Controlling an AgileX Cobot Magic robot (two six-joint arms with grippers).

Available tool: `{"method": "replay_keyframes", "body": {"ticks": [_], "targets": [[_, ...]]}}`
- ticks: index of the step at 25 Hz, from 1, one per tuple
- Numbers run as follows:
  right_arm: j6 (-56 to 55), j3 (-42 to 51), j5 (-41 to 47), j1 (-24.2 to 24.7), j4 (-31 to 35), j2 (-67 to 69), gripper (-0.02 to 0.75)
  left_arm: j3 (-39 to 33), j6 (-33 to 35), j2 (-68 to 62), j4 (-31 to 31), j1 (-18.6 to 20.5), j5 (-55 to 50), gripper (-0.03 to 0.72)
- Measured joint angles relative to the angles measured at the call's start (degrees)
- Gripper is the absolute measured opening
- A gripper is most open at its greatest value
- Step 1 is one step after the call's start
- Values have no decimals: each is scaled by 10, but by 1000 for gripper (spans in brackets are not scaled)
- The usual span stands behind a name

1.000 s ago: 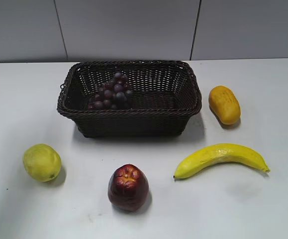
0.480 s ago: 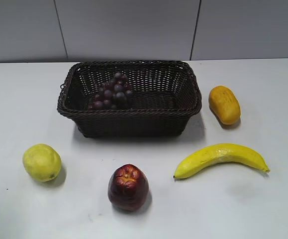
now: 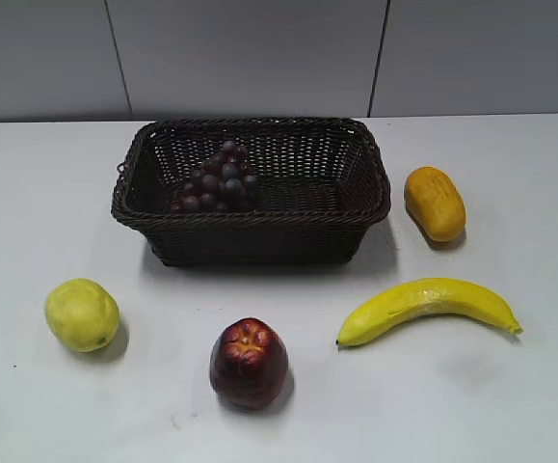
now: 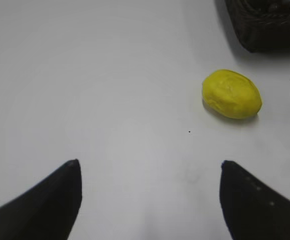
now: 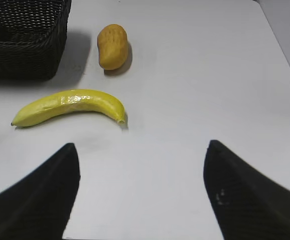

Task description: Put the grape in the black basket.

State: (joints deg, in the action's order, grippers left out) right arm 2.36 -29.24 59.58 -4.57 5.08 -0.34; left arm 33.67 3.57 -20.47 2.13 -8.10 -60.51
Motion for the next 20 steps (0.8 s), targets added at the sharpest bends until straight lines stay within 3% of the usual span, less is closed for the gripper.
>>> {"method": "replay_keyframes", "body": {"ticks": [10, 20], "targets": [[0, 0, 0, 0, 0, 0, 585, -58, 0, 50, -17, 0, -8, 638], [0, 0, 0, 0, 0, 0, 585, -62, 1, 50, -17, 0, -10, 579]]}}
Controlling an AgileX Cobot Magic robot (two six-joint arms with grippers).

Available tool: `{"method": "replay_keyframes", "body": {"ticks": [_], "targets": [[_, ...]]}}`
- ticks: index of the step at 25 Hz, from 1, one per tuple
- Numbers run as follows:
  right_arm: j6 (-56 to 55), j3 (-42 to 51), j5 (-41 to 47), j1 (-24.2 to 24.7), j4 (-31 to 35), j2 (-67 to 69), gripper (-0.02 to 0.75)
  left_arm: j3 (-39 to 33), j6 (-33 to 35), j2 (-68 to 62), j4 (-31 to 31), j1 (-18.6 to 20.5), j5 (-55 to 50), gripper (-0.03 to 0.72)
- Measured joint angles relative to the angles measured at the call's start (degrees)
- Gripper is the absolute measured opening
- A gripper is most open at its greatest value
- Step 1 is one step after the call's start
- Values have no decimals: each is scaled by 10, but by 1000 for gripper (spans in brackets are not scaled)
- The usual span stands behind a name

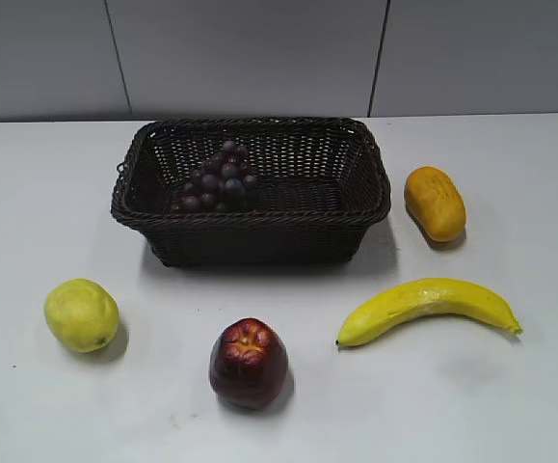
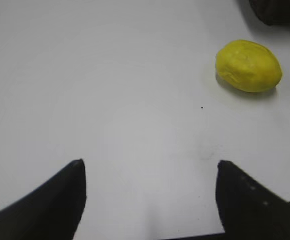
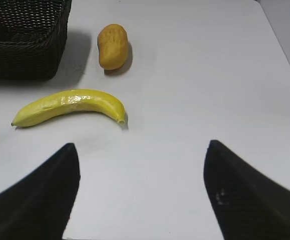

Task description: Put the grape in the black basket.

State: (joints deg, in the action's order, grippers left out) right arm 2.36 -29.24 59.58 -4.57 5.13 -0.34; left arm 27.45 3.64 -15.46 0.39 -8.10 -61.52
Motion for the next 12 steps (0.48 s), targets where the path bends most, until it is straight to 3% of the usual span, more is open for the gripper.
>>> {"method": "replay_keyframes", "body": {"ticks": [12], "targets": [[0, 0, 0, 0, 1, 0, 585, -1, 0, 61, 0, 32, 0, 445]]}}
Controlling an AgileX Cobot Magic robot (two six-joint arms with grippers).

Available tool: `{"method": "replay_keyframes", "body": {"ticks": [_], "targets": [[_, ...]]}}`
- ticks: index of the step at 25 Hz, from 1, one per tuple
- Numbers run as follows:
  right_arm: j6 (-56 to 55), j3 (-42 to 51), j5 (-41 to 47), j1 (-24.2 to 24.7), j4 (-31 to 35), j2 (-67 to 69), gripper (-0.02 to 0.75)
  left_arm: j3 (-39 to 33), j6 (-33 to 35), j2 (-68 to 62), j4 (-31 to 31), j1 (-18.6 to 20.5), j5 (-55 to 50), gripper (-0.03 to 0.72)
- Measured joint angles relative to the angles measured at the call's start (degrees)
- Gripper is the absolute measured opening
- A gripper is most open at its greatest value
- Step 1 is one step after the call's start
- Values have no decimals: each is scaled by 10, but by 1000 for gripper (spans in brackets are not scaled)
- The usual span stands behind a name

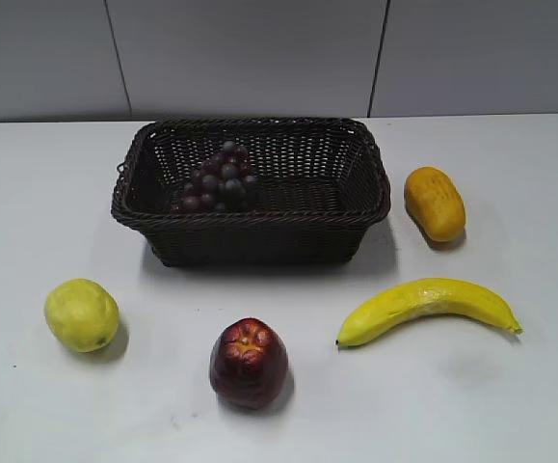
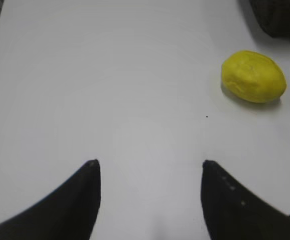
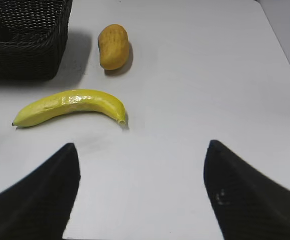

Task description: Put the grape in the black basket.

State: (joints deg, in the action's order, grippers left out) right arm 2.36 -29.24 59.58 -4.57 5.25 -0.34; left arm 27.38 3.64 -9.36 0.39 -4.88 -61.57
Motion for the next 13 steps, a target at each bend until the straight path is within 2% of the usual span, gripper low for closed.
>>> {"method": "replay_keyframes", "body": {"ticks": [6, 13], "targets": [[0, 0, 0, 0, 3, 0, 585, 0, 0, 72, -1, 39, -1, 399], [0, 0, 0, 0, 4, 0, 585, 0, 0, 96, -1, 44, -3, 394]]}}
